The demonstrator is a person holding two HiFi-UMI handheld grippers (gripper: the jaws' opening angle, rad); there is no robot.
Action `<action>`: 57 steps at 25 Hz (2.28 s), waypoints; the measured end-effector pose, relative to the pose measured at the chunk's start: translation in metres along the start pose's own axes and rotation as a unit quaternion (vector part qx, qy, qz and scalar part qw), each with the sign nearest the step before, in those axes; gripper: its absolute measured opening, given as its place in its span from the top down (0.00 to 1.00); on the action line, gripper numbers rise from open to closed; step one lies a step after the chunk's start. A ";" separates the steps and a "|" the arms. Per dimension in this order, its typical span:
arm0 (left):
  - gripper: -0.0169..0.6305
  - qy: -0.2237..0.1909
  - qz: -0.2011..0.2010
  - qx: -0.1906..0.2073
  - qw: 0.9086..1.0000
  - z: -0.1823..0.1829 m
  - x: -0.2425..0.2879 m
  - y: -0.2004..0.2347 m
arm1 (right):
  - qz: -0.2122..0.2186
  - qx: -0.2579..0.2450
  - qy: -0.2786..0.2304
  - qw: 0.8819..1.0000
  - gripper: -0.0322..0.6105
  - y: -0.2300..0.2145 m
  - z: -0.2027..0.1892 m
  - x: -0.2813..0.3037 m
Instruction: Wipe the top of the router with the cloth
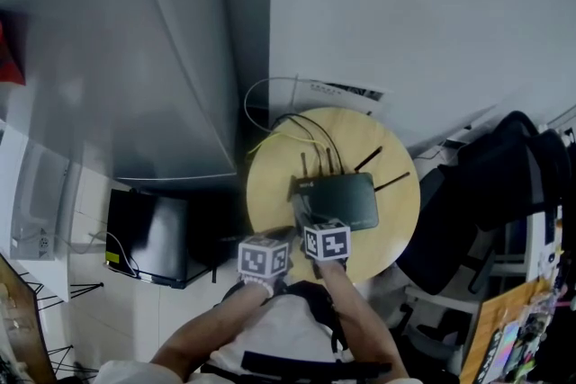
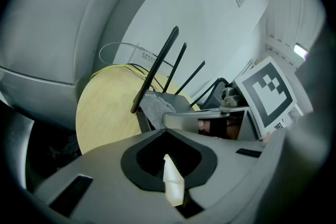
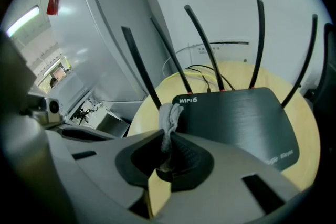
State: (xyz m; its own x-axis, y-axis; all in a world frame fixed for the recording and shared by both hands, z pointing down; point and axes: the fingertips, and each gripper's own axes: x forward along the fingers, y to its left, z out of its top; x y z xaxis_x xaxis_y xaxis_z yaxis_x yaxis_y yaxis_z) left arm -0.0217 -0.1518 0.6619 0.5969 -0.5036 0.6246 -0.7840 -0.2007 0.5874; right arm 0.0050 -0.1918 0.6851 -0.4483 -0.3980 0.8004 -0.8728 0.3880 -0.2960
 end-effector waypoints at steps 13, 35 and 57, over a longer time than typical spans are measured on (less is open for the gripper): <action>0.98 0.002 -0.021 0.009 1.000 -0.002 0.001 -0.019 | -0.042 0.039 0.006 0.998 0.89 -0.046 -0.024 -0.018; 0.98 0.025 -0.037 0.029 0.999 -0.014 0.006 -0.036 | -0.171 0.139 -0.029 0.975 0.89 -0.194 -0.050 -0.082; 0.98 0.025 -0.029 0.030 0.999 -0.013 0.013 -0.036 | -0.179 0.166 -0.025 0.969 0.89 -0.202 -0.069 -0.093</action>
State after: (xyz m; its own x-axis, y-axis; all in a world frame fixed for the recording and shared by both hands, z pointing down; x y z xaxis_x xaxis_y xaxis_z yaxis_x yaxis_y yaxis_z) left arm 0.0166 -0.1401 0.6553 0.6483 -0.4474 0.6161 -0.7557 -0.2787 0.5927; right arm 0.2362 -0.1759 0.7061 -0.1061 -0.5005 0.8592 -0.9844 -0.0691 -0.1618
